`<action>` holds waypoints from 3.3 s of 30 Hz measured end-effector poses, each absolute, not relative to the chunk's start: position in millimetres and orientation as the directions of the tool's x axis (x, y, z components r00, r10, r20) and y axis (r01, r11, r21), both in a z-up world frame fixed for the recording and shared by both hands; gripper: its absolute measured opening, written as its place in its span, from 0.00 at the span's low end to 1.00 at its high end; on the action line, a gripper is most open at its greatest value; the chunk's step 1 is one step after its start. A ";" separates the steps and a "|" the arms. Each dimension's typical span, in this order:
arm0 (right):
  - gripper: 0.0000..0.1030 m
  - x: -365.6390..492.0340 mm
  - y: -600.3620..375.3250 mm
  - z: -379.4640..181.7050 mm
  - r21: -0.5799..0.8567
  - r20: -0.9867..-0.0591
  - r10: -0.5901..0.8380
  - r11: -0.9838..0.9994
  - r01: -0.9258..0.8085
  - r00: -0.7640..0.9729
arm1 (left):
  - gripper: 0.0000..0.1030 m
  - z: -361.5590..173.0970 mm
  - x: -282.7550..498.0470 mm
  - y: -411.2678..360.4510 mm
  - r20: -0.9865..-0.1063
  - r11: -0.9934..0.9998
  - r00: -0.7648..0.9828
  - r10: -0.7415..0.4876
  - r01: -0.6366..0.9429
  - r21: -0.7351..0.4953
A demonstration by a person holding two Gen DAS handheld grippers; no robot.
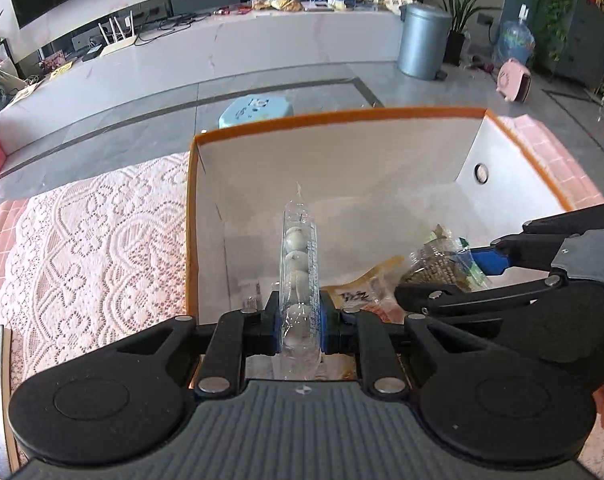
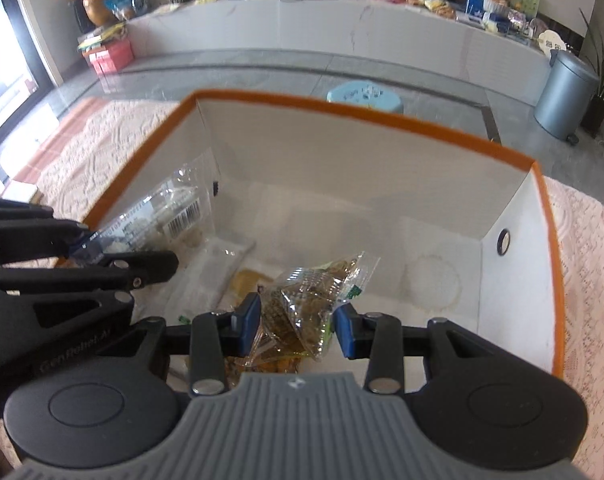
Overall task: Organize snacks
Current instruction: 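Open left gripper releasing egg tube while right gripper releases green-snack bag into box, then withdraw both grippers from the box back toward the remaining snacks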
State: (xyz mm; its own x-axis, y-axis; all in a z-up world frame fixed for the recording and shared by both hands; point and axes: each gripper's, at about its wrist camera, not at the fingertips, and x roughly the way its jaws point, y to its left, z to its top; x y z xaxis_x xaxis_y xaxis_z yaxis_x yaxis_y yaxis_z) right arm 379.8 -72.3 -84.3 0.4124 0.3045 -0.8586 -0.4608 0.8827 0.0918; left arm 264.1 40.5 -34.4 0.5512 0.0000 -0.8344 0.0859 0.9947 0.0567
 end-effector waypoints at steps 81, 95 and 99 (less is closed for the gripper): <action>0.82 122.1 -192.2 -116.6 -0.098 -0.574 0.223 0.937 -0.336 0.788 | 0.78 -66.3 64.4 23.1 -0.692 0.994 0.716 -0.095 0.035 -0.101; 0.73 125.7 -199.6 -129.8 -0.044 -0.611 0.221 0.950 -0.311 0.761 | 0.82 -94.8 90.4 17.5 -0.730 0.997 0.679 -0.083 0.060 -0.058; 0.73 128.5 -194.1 -144.3 -0.036 -0.685 0.213 0.945 -0.325 0.697 | 0.82 -104.5 91.7 14.1 -0.746 0.996 0.661 -0.079 0.074 -0.040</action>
